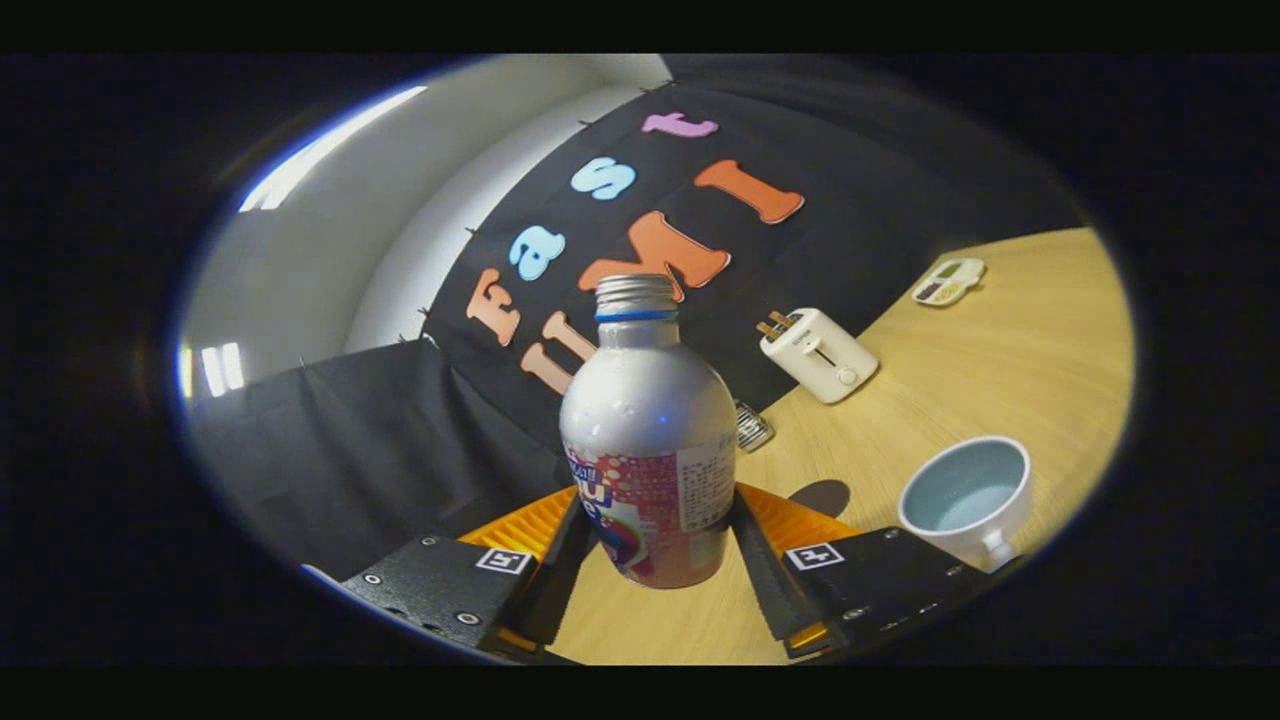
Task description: Take the bottle from table, then pour the juice into the cup, finally place the bottle on the coaster
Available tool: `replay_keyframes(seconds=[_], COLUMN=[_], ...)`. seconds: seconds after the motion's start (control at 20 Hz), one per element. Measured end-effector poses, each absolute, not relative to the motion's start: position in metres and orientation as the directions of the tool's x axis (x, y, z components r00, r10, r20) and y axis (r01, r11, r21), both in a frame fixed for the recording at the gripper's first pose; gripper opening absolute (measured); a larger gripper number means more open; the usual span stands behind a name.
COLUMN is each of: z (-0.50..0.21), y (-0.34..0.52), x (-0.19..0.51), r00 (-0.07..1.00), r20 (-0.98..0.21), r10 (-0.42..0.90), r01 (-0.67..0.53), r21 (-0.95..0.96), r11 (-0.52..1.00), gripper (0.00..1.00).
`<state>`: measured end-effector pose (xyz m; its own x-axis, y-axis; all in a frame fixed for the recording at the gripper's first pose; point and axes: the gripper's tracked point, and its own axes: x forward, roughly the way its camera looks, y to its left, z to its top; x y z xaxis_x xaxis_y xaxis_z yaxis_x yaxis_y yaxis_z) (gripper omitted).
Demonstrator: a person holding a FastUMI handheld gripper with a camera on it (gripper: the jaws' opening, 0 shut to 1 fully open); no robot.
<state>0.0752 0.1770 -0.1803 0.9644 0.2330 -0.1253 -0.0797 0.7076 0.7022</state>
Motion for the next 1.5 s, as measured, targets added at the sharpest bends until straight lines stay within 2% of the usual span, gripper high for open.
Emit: replay_keyframes(seconds=[0.3,0.5,0.8,1.15,1.4,1.5], z=[-0.189,-0.218,-0.268,-0.289,-0.318,-0.314], y=[0.188,0.194,0.190,0.196,0.189,0.189], x=[0.117,0.142,0.174,0.191,0.195,0.198], r00=[0.966,0.952,0.932,0.919,0.887,0.893], r20=[-0.175,-0.241,-0.349,-0.388,-0.461,-0.448], r10=[0.192,0.186,0.099,0.067,0.036,0.031], r01=[-0.089,-0.053,0.014,0.016,0.059,0.055], r21=[0.471,0.471,0.308,0.208,0.190,0.178], r11=[0.878,0.880,0.951,0.978,0.980,0.983], gripper=[0.77,0.77,0.77,0.77,0.77,0.78])
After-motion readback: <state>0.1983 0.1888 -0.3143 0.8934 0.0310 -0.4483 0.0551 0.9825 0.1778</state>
